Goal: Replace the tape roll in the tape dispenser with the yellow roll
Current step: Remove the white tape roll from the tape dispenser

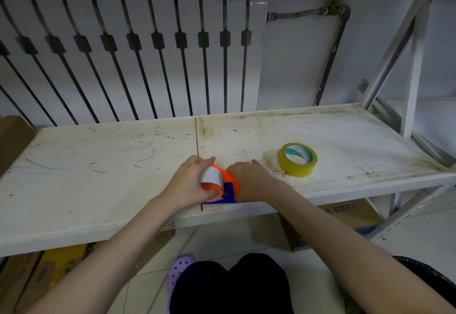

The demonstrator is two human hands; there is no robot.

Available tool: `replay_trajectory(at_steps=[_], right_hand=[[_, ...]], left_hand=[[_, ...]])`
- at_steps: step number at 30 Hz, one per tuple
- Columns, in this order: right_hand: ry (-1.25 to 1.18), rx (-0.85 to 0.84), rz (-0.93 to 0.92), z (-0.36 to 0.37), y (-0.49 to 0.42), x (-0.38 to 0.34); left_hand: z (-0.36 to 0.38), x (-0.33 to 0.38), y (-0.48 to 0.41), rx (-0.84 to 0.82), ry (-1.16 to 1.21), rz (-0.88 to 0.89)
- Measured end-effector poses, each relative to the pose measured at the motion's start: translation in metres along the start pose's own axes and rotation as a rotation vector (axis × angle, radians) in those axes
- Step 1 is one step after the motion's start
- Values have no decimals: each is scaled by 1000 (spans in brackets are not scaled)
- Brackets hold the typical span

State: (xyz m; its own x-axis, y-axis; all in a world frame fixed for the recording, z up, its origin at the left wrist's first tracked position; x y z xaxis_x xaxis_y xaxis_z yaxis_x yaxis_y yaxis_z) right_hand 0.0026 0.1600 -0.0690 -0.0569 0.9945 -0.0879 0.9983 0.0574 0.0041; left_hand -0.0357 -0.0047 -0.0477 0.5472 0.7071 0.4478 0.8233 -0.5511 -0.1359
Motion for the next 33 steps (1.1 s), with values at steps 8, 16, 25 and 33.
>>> replay_trajectory(at_steps=[8,16,25,33], right_hand=[[10,3,21,9,-5,2],[36,-14,22,8,-5,3],[-291,306,-4,6,14,-12],[-599,349,111,16,11,-23]], left_hand=[[12,9,5,76,4,-93],[3,12,5,40,-289,76],[6,8,2,33,-262,118],[11,-6,6,122,-227,200]])
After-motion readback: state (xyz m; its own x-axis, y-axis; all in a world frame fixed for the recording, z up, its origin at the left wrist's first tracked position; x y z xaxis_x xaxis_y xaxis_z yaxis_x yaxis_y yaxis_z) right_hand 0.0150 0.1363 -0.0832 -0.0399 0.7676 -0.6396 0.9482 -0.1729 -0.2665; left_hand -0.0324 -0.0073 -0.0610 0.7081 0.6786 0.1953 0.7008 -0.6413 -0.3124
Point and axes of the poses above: each hand's wrist, its own y-axis away from the middle knuckle, its own z-axis out of the palm, x = y × z, the point moved 1 cm from there along -y, towards the middle knuckle, and after that the axes turned 7 degrees about x, right-handed, at the moved point
